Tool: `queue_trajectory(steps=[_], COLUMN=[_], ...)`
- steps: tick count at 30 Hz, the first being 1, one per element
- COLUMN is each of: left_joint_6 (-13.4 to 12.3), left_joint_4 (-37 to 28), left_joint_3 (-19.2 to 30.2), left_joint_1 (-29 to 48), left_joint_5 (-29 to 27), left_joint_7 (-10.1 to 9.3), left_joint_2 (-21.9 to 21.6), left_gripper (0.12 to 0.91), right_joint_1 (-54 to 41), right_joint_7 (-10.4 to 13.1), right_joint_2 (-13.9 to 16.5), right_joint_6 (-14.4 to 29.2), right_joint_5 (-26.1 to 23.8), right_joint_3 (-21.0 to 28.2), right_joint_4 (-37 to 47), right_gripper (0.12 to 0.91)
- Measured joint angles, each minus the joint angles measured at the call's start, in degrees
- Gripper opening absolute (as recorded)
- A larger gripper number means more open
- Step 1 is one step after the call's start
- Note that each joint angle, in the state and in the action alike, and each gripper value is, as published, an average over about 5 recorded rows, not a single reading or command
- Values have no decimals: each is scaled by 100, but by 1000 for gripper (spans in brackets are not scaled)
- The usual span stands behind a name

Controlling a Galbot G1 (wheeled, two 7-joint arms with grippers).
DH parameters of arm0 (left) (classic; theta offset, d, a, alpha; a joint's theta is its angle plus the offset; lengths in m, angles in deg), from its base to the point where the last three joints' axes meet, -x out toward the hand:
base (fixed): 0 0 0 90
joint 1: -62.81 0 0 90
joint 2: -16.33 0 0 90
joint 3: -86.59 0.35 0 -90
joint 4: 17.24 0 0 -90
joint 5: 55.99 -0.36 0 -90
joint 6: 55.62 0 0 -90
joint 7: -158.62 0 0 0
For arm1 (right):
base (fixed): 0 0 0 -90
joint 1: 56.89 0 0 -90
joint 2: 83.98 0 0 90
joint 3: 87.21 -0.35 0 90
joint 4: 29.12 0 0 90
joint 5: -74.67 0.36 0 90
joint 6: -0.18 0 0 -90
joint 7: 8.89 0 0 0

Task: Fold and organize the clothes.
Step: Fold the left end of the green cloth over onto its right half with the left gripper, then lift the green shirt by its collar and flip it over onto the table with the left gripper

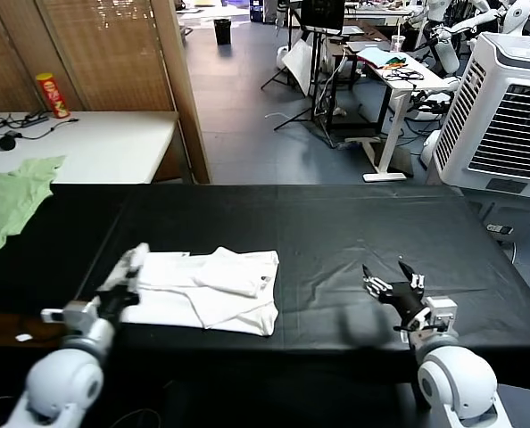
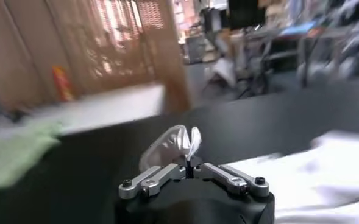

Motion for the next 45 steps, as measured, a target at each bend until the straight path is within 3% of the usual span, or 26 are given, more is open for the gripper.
queue_trajectory(steps=[7, 14, 25, 28, 32, 38, 41, 45], left_joint_6=[88, 56, -159, -273, -378, -371, -440, -605], left_joint_4=[88, 9, -291, -436, -594, -402, -151, 113], left_joint_3=[958, 1522, 1848, 1934, 2066, 2135, 2023, 1688], left_joint_1=[359, 577, 561, 554, 500, 339, 239, 123], left_joint_5=[275, 96, -762, -1057, -1171, -648, -767, -1073], left_joint_7=[-106, -107, 175, 251, 298, 468, 565, 576], left_joint_2=[692, 1261, 1646, 1750, 1932, 2075, 1979, 1635], left_gripper=[146, 146, 148, 214, 430, 734, 789, 797], right_joint_1=[96, 134, 64, 19, -96, -389, -622, -993], right_joint_7=[-1, -2, -45, -84, -227, -582, -710, -732], right_joint_2=[-76, -106, -132, -117, -80, -44, -49, -115], right_joint_6=[15, 23, 53, 87, 144, 244, 264, 263], right_joint_5=[-80, -113, -146, -163, -190, -216, -338, -609], right_joint_3=[-41, -22, 134, 203, 378, 834, 1190, 1709], right_joint_4=[20, 49, 128, 171, 261, 434, 578, 855], right_gripper=[798, 798, 798, 798, 798, 798, 798, 798])
